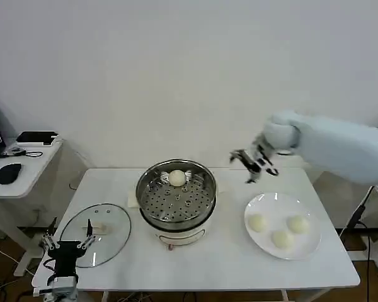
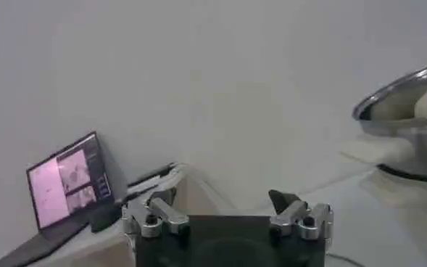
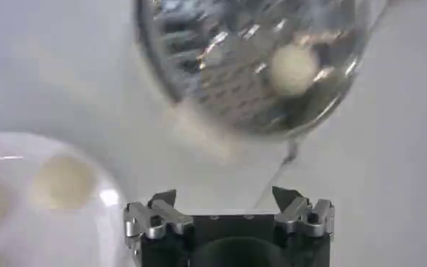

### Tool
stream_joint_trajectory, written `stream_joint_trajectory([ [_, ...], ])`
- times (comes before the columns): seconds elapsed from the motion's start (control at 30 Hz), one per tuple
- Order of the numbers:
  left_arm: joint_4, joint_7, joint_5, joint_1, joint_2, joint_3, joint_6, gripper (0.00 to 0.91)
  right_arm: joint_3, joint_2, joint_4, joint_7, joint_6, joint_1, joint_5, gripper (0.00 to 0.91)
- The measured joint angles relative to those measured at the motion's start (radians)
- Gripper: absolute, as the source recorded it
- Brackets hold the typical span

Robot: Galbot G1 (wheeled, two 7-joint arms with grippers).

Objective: Take steamed baozi put them in steamer then cover it.

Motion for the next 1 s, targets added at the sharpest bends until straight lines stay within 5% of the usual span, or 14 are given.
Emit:
stream_joint_trajectory([
  [0.17,0.006,0.004,0.001,-0.009,0.005,0.008,0.0,0.907,-0.014,-0.129,0.08,-0.001,-0.05,-0.025,0.008,0.907],
  [0.43,0.017,0.001,0.012,-0.006,-0.003,0.02,-0.007,0.907,0.036,-0.219,0.121,0.012,-0.103,-0.143,0.006,0.907],
  [1.0,0.038,0.002,0.016,-0.005,-0.006,0.008,-0.01,0.907,0.272,-0.155,-0.019,0.043,-0.125,-0.467,-0.054,0.907],
])
